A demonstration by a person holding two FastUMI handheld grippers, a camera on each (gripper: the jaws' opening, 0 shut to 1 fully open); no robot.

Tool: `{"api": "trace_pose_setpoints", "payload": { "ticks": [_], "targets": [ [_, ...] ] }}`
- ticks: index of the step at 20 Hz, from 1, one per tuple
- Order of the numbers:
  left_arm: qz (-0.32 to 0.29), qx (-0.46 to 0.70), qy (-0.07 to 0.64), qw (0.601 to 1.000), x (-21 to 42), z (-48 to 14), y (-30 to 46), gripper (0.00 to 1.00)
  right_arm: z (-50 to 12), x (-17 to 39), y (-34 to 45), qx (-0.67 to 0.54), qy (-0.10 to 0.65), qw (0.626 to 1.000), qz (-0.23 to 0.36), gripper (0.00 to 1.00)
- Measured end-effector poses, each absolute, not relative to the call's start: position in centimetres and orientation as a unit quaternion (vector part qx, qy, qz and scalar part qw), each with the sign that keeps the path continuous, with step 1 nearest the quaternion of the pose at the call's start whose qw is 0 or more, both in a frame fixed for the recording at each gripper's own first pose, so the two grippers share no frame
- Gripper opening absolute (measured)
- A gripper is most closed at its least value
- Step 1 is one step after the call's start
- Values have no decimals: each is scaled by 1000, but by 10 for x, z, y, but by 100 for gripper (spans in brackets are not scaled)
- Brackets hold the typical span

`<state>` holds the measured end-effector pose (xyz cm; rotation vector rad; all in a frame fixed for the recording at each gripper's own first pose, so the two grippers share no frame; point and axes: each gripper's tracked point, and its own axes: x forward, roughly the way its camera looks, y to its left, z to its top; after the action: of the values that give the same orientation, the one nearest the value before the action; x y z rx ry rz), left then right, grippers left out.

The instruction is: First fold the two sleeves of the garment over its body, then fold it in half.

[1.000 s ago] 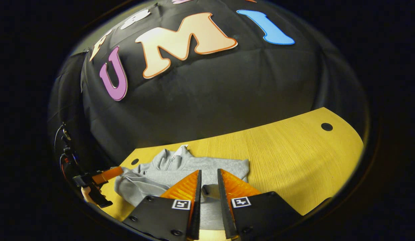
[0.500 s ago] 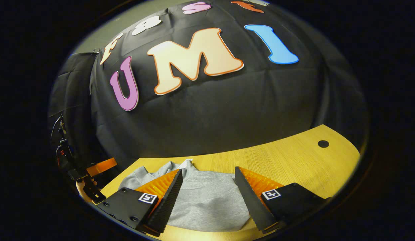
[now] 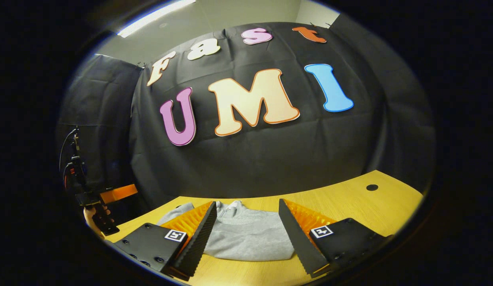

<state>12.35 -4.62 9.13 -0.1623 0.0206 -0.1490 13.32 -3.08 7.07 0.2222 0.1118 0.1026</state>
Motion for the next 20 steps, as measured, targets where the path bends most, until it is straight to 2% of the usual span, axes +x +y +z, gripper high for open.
{"api": "trace_pose_setpoints", "payload": {
  "ticks": [10, 14, 20],
  "targets": [
    [-51, -42, 3, 998, 37, 41, -36, 93, 46, 44, -16, 101, 3, 994, 41, 97],
    [-47, -42, 1, 998, 18, 21, -36, 92, 30, 27, -20, 67, -4, 998, 20, 96],
    [-50, -40, 19, 998, 12, -5, -36, 93, 5, 17, -20, 77, 16, 997, 5, 97]
  ]
}}
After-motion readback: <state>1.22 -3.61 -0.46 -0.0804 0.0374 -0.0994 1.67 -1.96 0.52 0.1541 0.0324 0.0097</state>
